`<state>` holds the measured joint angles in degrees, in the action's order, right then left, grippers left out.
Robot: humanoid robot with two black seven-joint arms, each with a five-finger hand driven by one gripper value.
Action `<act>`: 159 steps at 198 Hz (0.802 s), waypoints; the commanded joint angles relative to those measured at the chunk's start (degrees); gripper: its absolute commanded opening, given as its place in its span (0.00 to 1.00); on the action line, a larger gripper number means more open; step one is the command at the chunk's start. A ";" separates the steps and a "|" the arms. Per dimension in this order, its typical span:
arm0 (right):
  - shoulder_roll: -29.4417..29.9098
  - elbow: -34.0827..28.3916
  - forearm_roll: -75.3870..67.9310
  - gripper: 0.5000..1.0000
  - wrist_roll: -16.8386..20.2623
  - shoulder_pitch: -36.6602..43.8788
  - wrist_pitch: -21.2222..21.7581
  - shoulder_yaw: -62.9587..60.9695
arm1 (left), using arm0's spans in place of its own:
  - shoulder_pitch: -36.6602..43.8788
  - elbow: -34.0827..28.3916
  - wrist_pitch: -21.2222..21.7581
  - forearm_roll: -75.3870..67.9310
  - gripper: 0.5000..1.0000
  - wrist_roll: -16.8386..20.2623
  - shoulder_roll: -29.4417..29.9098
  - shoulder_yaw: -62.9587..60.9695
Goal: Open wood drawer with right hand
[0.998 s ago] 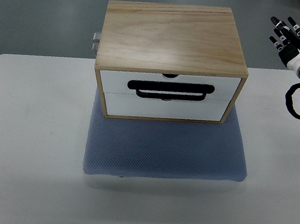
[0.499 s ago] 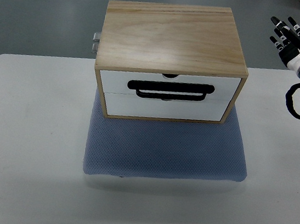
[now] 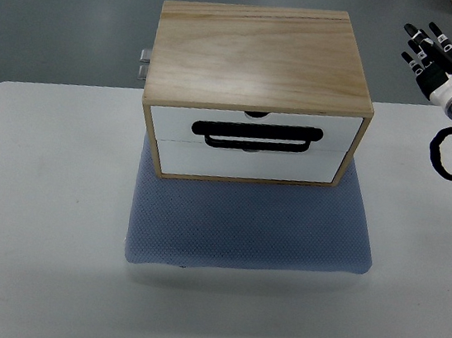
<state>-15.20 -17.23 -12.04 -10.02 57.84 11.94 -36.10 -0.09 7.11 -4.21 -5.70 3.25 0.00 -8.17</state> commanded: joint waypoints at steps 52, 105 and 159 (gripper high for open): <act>0.00 0.00 -0.09 0.89 -0.09 -0.01 0.01 -0.03 | 0.00 0.01 0.00 -0.01 1.00 0.00 0.00 0.00; -0.35 0.00 -0.09 0.89 -0.09 -0.45 0.10 0.24 | 0.00 0.01 0.00 -0.01 1.00 0.00 0.00 0.00; -0.53 -0.17 0.35 0.89 -0.09 -0.63 0.18 0.59 | 0.00 0.01 0.00 -0.01 1.00 0.00 0.00 0.00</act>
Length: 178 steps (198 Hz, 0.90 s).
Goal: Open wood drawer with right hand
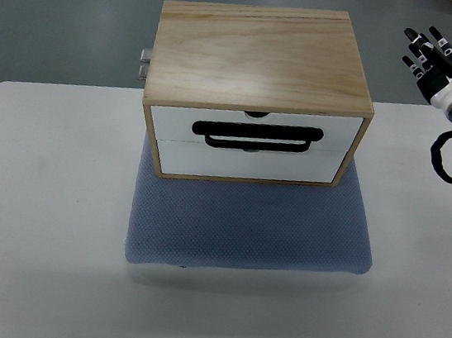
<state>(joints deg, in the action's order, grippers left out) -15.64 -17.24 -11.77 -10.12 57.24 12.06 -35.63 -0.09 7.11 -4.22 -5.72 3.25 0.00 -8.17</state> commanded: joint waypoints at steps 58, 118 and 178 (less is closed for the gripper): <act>-1.50 -0.34 0.34 0.89 0.28 0.59 1.13 0.65 | 0.00 0.01 0.00 0.01 1.00 0.00 0.00 0.00; -1.76 -0.43 0.52 0.89 0.37 1.12 2.62 0.74 | 0.00 0.01 0.00 0.01 1.00 0.00 0.00 0.00; -8.88 -5.17 2.36 0.89 0.37 5.51 2.71 7.15 | 0.00 0.01 0.00 0.01 1.00 0.00 0.00 0.00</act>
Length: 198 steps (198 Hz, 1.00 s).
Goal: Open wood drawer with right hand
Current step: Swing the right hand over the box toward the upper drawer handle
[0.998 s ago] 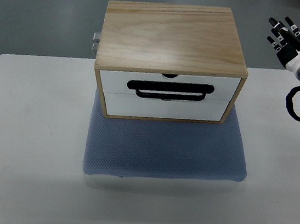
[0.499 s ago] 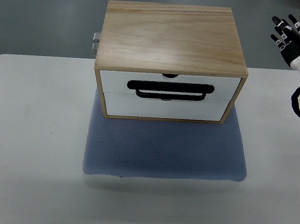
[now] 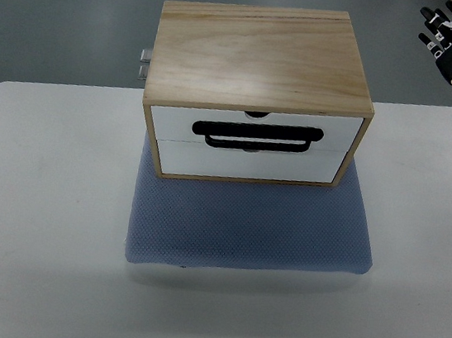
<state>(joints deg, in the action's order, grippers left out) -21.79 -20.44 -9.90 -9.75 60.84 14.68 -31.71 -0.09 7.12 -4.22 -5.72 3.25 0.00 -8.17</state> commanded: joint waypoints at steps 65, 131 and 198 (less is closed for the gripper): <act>-12.31 -15.32 2.34 0.89 -0.01 15.62 5.27 24.76 | 0.00 -0.09 0.00 0.01 1.00 0.01 0.00 0.00; -16.09 -24.21 13.59 0.89 0.08 28.29 16.87 38.65 | 0.00 0.00 0.00 0.01 1.00 0.01 0.00 0.00; -17.76 -38.80 17.55 0.89 0.87 45.51 20.32 54.30 | 0.00 0.00 0.00 0.01 1.00 0.01 0.00 0.00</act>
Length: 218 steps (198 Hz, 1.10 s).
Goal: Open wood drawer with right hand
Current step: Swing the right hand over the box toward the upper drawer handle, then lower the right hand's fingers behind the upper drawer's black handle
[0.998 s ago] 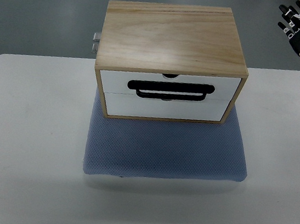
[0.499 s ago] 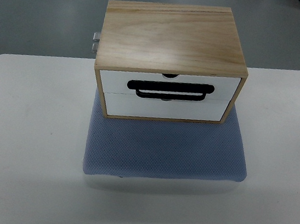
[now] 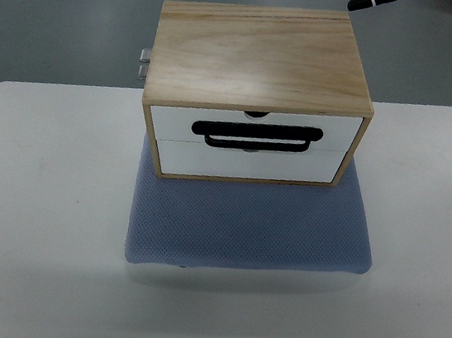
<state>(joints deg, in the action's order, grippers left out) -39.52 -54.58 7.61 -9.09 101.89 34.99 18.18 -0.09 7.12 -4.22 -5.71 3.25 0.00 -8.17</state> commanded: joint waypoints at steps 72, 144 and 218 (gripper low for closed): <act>1.47 -19.16 2.94 0.89 3.11 13.69 0.01 13.81 | 0.00 0.00 0.00 -0.01 1.00 0.00 0.00 0.00; 3.40 -25.76 6.37 0.89 7.94 14.04 0.01 15.39 | 0.00 0.00 0.00 -0.01 1.00 0.00 0.00 0.00; 7.44 -26.37 6.37 0.89 10.67 13.87 -3.61 16.97 | 0.00 0.00 0.00 -0.01 1.00 0.00 0.00 0.00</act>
<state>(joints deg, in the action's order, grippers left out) -33.47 -80.94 13.98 1.45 115.93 33.02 35.10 -0.08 7.12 -4.22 -5.71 3.26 0.00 -8.17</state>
